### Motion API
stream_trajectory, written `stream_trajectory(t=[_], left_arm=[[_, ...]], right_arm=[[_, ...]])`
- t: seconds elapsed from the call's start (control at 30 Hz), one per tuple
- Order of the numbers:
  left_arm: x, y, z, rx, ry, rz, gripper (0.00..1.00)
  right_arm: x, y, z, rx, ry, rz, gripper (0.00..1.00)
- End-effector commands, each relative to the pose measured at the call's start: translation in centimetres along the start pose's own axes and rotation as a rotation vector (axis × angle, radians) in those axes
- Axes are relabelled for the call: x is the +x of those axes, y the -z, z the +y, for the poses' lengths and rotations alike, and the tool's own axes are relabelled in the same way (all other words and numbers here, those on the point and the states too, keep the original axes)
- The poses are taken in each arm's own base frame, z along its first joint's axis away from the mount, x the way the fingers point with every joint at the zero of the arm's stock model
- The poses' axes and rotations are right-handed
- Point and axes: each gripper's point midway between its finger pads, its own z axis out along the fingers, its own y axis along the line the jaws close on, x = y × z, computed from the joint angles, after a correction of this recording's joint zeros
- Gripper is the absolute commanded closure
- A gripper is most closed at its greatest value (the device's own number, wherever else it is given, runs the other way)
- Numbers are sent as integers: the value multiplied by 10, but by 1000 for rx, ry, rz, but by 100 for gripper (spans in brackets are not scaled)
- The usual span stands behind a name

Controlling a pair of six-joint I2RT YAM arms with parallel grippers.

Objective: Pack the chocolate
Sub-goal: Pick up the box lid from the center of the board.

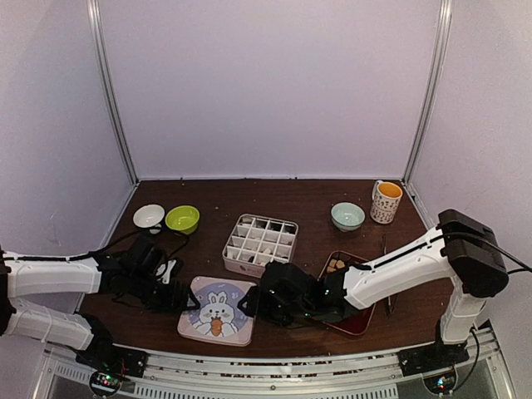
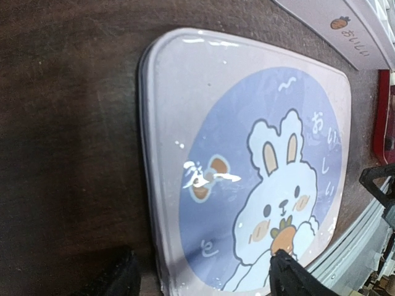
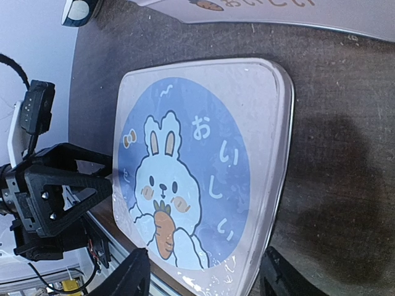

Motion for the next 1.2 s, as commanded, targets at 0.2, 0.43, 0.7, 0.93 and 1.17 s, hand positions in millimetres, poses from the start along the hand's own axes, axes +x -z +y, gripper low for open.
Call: stream_trajectory(t=[0.2,0.43,0.7,0.93,1.17], left_arm=[[25,-3,0,8,57,96,25],[32,-6,11,-38,79,117,25],[31,7,11,-60,85,106,24],[40,14,19,-102,98,128,23],[51,18,22,-102,127,153,23]], right_arm=[[7,-13,-21,9,-40,24,56],[12,-21,-34,28,-45,56,62],[17,-27,-40,28,-73,73,76],[18,-30,-43,16,-88,83,89],[18,-30,-43,12,-87,81,90]])
